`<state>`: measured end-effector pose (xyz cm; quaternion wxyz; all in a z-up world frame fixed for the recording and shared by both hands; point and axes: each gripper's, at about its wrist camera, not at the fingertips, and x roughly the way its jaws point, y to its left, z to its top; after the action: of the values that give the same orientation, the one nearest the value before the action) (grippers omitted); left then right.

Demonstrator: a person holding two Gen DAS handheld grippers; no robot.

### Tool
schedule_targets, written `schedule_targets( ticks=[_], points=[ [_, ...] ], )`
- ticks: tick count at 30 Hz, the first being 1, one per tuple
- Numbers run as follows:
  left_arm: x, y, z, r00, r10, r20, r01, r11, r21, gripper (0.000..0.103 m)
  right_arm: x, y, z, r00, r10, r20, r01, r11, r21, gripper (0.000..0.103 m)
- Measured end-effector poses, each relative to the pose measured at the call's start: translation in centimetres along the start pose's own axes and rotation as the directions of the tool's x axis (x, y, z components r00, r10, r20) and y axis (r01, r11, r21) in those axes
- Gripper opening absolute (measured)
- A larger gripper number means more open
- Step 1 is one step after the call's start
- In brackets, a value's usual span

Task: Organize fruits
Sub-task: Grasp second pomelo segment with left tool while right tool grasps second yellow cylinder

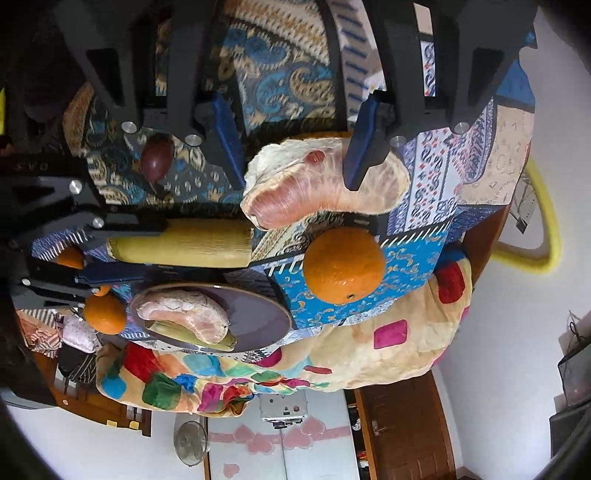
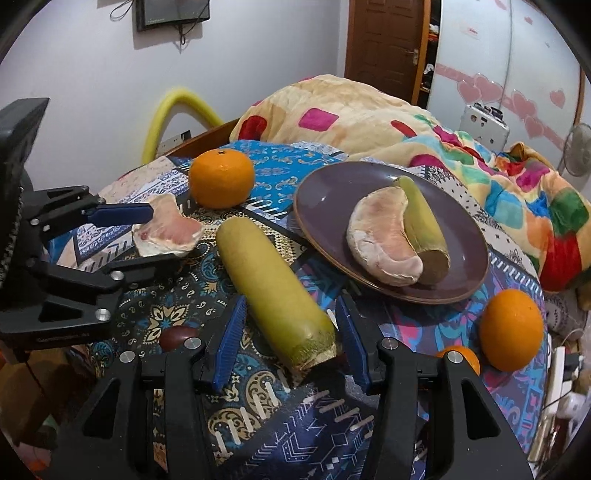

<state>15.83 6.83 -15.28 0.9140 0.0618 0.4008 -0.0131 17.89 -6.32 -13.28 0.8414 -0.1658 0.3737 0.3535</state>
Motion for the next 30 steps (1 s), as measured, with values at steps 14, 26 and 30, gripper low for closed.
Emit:
schedule_targets(
  ticks=[14, 26, 30],
  points=[
    [-1.8, 3.5, -3.9, 0.992, -0.099, -0.082, 0.092, 0.992, -0.082, 0.035, -0.1, 1.0, -0.6, 0.998, 0.015, -0.064, -0.017, 0.999, -0.028, 0.041],
    [-2.5, 5.1, -3.0, 0.994, -0.090, -0.057, 0.078, 0.980, -0.181, 0.066, -0.7, 0.7, -1.8, 0.999, -0.006, -0.041, 0.007, 1.000, 0.019, 0.036],
    [-2.1, 5.3, -2.1, 0.989, -0.143, -0.045, 0.129, 0.964, -0.234, 0.069, -1.5, 0.4, -2.6, 0.999, -0.011, -0.038, 0.012, 1.000, 0.024, 0.036]
  ],
)
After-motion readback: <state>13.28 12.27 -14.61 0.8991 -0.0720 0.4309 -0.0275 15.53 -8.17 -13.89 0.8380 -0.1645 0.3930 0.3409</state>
